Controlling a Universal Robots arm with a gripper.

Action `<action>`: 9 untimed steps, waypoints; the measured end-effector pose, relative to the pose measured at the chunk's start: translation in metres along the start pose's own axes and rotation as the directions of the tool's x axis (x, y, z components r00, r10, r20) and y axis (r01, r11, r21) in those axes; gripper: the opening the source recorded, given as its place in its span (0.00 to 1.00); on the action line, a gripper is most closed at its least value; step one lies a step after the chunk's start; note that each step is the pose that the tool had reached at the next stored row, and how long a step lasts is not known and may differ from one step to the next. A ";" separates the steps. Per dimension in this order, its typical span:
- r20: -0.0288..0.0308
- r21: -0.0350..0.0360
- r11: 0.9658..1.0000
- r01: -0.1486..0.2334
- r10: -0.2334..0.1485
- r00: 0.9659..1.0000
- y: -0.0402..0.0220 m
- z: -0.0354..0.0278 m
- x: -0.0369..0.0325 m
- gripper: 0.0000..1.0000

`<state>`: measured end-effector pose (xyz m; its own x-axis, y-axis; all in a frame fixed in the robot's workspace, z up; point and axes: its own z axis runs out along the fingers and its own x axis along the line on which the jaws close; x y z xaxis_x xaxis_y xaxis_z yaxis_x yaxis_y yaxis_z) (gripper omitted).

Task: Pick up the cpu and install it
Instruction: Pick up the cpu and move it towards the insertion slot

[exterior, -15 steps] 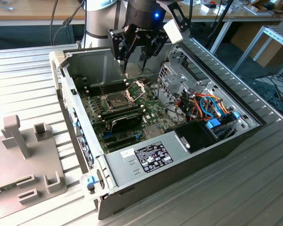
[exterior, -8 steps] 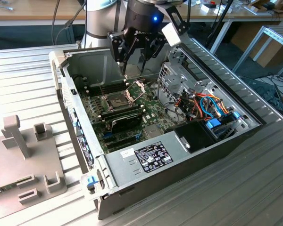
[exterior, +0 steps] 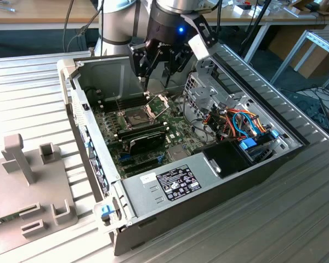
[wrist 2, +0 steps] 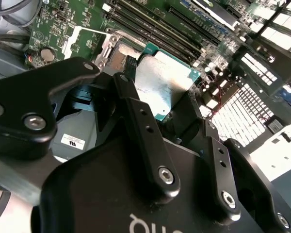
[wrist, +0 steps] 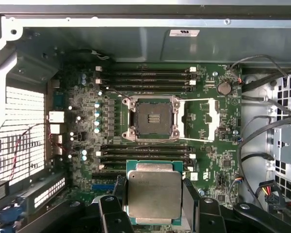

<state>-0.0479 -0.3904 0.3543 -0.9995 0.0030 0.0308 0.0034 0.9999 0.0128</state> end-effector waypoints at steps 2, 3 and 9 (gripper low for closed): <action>0.000 0.000 1.000 0.000 0.000 1.000 0.0006 0.0049 -0.0006 0.55; 0.000 0.000 1.000 0.000 0.000 1.000 0.0011 0.0072 -0.0008 0.55; 0.000 0.000 1.000 0.000 0.000 1.000 0.0071 0.0144 -0.0010 0.55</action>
<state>-0.0473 -0.3831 0.3400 -0.9995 0.0031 0.0308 0.0035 0.9999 0.0128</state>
